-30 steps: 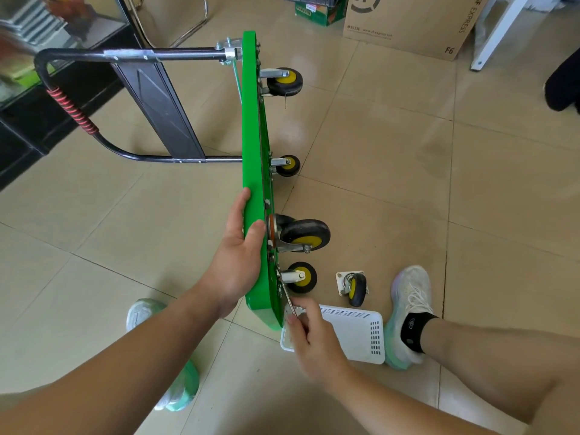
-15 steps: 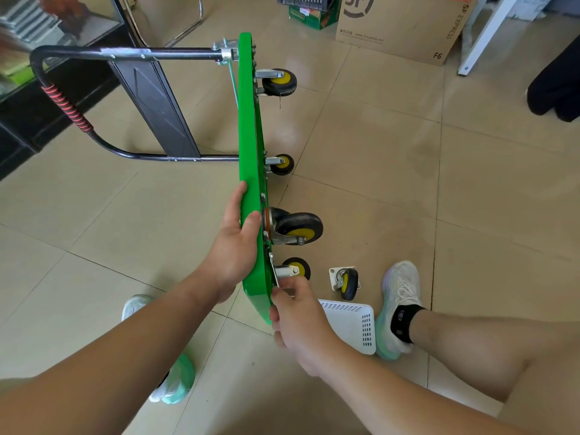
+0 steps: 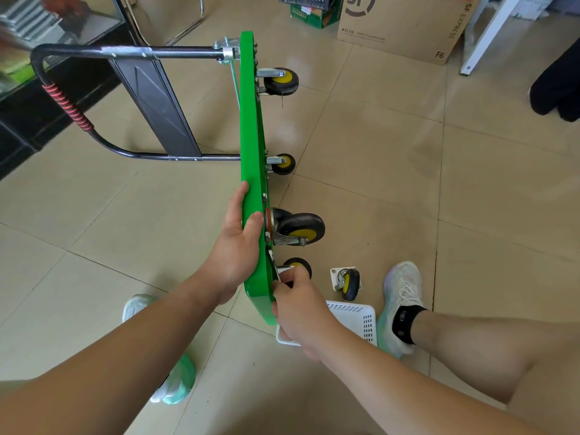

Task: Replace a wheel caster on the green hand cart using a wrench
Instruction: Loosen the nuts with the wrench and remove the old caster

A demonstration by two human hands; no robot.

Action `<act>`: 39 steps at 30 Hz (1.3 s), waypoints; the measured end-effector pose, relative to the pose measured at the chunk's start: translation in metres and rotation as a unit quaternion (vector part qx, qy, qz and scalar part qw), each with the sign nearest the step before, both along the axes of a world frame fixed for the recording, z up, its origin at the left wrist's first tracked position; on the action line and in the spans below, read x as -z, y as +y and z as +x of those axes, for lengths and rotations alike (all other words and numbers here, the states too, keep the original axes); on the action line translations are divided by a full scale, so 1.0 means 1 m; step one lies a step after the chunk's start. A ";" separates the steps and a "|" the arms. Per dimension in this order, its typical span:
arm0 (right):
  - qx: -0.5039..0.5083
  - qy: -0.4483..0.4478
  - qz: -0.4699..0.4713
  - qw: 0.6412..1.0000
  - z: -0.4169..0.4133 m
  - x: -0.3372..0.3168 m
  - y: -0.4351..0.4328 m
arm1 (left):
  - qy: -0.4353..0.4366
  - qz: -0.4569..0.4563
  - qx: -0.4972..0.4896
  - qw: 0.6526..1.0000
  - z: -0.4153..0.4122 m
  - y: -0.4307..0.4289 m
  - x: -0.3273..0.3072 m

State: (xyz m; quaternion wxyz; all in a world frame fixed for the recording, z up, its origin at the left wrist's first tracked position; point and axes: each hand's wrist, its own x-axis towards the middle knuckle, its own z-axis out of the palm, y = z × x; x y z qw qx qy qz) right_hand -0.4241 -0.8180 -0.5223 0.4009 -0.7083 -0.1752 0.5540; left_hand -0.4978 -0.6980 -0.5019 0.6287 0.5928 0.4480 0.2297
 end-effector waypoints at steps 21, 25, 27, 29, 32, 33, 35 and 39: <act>-0.078 -0.168 0.081 0.979 -0.005 0.052 -0.043 | -0.002 -0.007 -0.001 1.000 0.002 0.001 0.001; -0.039 -0.136 0.063 0.988 -0.006 0.034 -0.035 | -0.001 -0.006 -0.002 1.000 0.002 0.001 -0.001; -0.028 -0.117 0.054 0.991 -0.005 0.025 -0.028 | -0.001 -0.005 -0.004 1.000 0.002 0.001 -0.001; -0.023 -0.102 0.043 0.994 -0.003 0.019 -0.022 | -0.001 -0.004 -0.006 1.000 0.001 0.000 -0.001; -0.013 -0.075 0.027 0.997 -0.002 0.013 -0.013 | -0.001 -0.005 -0.009 1.000 0.001 0.000 0.000; -0.010 -0.068 0.022 0.997 -0.002 0.012 -0.011 | -0.002 -0.004 -0.008 1.000 0.001 0.000 0.000; -0.004 -0.053 0.012 0.999 -0.001 0.010 -0.004 | 0.001 0.000 -0.006 1.000 0.002 0.000 0.000; -0.012 -0.035 -0.001 0.999 0.003 0.005 0.007 | -0.002 -0.002 -0.008 1.000 0.003 0.000 0.000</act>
